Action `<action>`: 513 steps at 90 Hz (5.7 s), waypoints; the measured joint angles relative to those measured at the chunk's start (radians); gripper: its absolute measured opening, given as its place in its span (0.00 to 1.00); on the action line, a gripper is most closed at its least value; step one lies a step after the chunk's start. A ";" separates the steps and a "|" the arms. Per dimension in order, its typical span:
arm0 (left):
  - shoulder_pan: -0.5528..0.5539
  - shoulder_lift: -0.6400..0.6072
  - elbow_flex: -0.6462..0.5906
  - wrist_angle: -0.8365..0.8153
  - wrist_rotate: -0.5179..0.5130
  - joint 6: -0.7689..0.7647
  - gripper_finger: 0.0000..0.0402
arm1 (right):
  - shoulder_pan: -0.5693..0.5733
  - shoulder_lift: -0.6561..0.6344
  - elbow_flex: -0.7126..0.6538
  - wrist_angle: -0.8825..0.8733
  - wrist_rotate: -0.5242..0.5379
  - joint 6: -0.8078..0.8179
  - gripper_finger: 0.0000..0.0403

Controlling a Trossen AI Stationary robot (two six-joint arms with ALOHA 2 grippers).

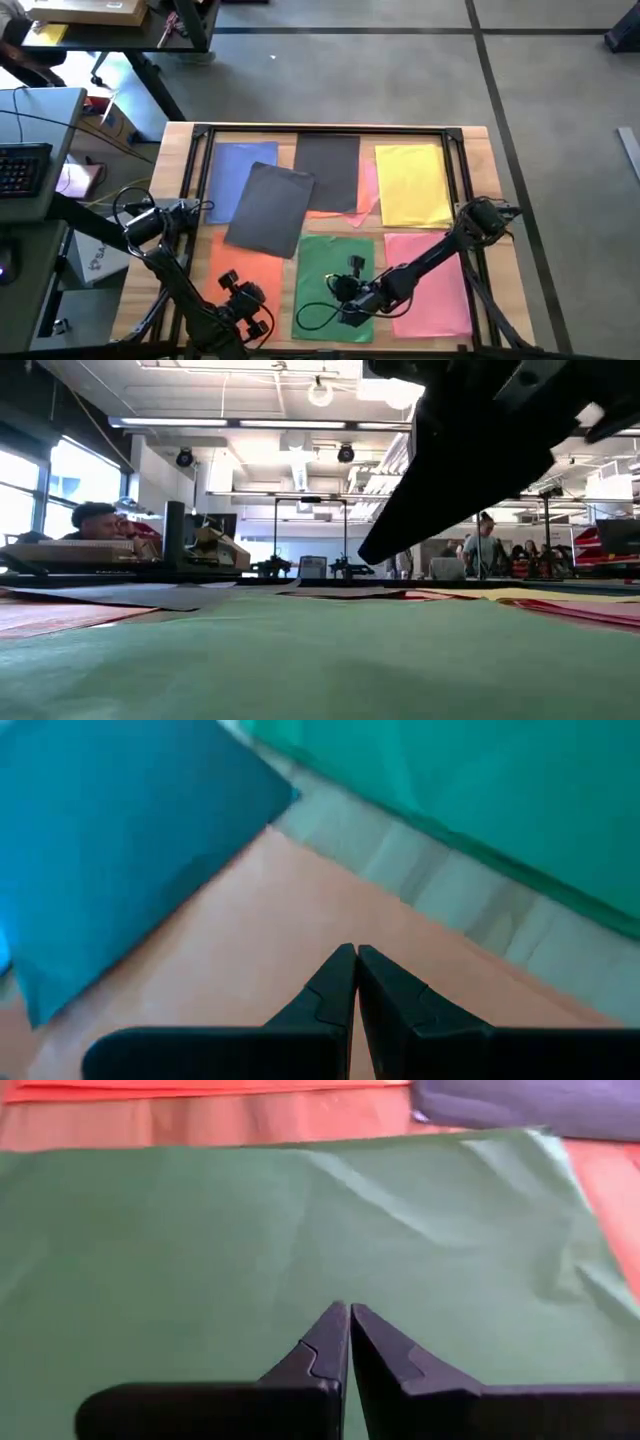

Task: Organize paper
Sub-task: Stack the top green paper on the bottom green paper, then stack the right black paper on the left black paper

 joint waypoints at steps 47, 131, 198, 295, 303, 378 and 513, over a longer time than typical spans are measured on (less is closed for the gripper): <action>-0.008 -0.235 -0.235 -0.027 -0.172 -0.131 0.04 | -0.068 0.065 -0.042 0.096 -0.148 -0.039 0.00; 0.029 -0.257 -0.360 0.147 -0.181 -0.078 0.04 | -0.125 -0.210 -0.085 -0.256 0.106 -0.338 0.00; 0.485 -0.257 -0.361 -0.011 -0.244 0.449 0.04 | -0.531 -0.327 -0.571 0.283 -0.137 -1.061 0.49; 0.447 -0.257 -0.361 0.053 -0.240 0.473 0.03 | -0.536 -0.283 -0.398 0.088 -0.193 -1.006 0.09; 0.447 -0.257 -0.361 0.053 -0.240 0.481 0.03 | -0.535 -0.283 -0.398 0.093 -0.238 -0.987 0.17; 0.448 -0.257 -0.361 0.242 -0.259 0.603 0.04 | -0.524 -0.289 -0.398 0.135 -0.189 -0.910 0.02; 0.772 -0.043 -0.362 1.380 -0.006 1.701 0.02 | -0.053 -0.611 -0.397 -0.128 0.215 -0.377 0.00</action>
